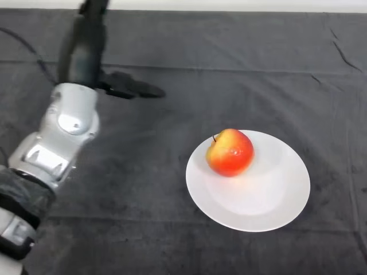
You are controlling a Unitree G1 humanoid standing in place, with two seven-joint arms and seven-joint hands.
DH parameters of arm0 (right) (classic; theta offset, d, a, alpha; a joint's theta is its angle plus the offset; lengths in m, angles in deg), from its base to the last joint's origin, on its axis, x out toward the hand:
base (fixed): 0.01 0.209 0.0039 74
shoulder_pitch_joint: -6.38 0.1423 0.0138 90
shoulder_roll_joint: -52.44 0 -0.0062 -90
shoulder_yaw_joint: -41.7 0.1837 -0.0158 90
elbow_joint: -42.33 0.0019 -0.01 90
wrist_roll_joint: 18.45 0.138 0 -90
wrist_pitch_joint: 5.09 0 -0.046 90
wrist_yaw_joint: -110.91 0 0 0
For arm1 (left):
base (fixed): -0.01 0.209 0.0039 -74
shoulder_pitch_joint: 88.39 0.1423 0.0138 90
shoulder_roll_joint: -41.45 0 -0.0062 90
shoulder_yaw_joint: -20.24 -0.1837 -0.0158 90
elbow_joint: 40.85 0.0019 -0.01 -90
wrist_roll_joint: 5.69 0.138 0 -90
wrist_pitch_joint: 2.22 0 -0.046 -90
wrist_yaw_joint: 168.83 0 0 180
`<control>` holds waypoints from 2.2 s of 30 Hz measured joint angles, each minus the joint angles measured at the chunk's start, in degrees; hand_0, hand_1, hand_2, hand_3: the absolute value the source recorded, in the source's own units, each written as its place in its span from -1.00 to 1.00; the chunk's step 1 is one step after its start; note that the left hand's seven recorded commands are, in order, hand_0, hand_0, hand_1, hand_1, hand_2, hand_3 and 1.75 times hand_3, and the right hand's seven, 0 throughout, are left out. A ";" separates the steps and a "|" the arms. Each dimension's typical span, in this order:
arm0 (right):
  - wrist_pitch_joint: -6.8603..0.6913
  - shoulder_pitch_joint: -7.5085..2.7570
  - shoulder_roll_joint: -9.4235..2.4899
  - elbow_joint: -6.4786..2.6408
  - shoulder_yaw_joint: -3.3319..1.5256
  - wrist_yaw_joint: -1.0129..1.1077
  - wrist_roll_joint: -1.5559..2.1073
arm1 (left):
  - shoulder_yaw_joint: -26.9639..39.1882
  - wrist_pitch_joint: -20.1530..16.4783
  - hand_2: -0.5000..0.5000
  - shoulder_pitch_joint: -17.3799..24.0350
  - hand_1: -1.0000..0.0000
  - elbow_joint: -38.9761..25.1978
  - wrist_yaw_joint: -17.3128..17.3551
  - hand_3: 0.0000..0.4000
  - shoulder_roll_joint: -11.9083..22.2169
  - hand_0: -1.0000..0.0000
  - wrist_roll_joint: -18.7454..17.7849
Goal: Move the apple to the plate
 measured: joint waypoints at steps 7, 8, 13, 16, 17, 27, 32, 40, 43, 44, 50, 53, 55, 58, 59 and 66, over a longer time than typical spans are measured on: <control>0.00 0.00 0.00 0.00 0.00 0.00 0.00 | 6.22 0.47 0.00 2.40 1.00 -0.01 -0.60 -1.00 2.85 1.00 -0.39; 0.00 0.00 0.00 0.00 0.00 0.00 0.00 | 6.97 0.50 0.00 2.53 1.00 -0.01 -0.60 -1.00 3.54 1.00 -0.47; 0.00 0.00 0.00 0.00 0.00 0.00 0.00 | 12.23 1.92 0.00 4.09 1.00 -0.02 -0.50 -1.00 6.21 1.00 -1.16; 0.00 0.00 0.00 0.00 0.00 0.00 0.00 | 15.03 2.59 0.00 5.62 1.00 -0.02 -0.58 -1.00 6.46 1.00 -1.19; 0.00 0.00 0.00 0.00 0.00 0.00 0.00 | 15.73 2.78 0.00 6.51 1.00 -0.01 -0.71 -1.00 6.82 1.00 -1.19; 0.00 -0.01 0.00 0.00 0.00 -0.01 0.00 | 24.84 3.29 0.00 14.75 1.00 -0.24 -1.94 -1.00 11.54 1.00 -2.39; 0.00 -0.01 0.00 0.00 0.00 -0.01 0.00 | 28.64 3.14 0.00 19.05 1.00 -6.14 -6.15 -1.00 11.68 1.00 -2.17; 0.00 -0.01 0.00 0.00 0.00 -0.02 0.00 | 32.75 2.84 0.00 21.89 1.00 -10.58 -9.40 -1.00 11.71 1.00 -0.33; 0.00 -0.01 0.00 0.00 0.00 -0.02 0.00 | 33.96 2.84 0.00 22.04 1.00 -10.59 -10.19 -1.00 11.70 1.00 0.14; 0.00 -0.01 0.00 0.00 0.00 -0.02 0.00 | 34.42 2.84 0.00 22.05 1.00 -10.59 -10.42 -1.00 11.70 1.00 0.22; 0.00 -0.01 0.00 0.00 0.00 -0.02 0.00 | 35.69 2.97 0.00 22.06 1.00 -10.59 -11.01 -1.00 11.69 1.00 2.14; 0.00 -0.01 0.00 0.00 0.00 -0.02 0.00 | 35.69 3.37 0.00 22.06 1.00 -10.57 -11.00 -1.00 11.67 1.00 2.16; 0.00 -0.01 0.00 0.00 0.00 -0.02 0.00 | 35.69 3.68 0.00 22.05 1.00 -10.54 -10.98 -1.00 11.66 1.00 2.23; 0.00 -0.01 0.00 0.00 0.00 -0.02 0.00 | 35.70 4.53 0.00 22.05 1.00 -10.45 -10.93 -1.00 11.64 1.00 2.32; 0.00 -0.01 0.00 0.00 0.00 -0.02 0.00 | 35.70 4.54 0.00 22.05 1.00 -10.44 -10.89 -1.00 11.64 1.00 2.40; 0.00 -0.01 0.00 0.00 0.00 -0.02 0.00 | 35.96 4.53 0.00 22.05 1.00 -10.08 -10.59 -1.00 11.45 1.00 3.56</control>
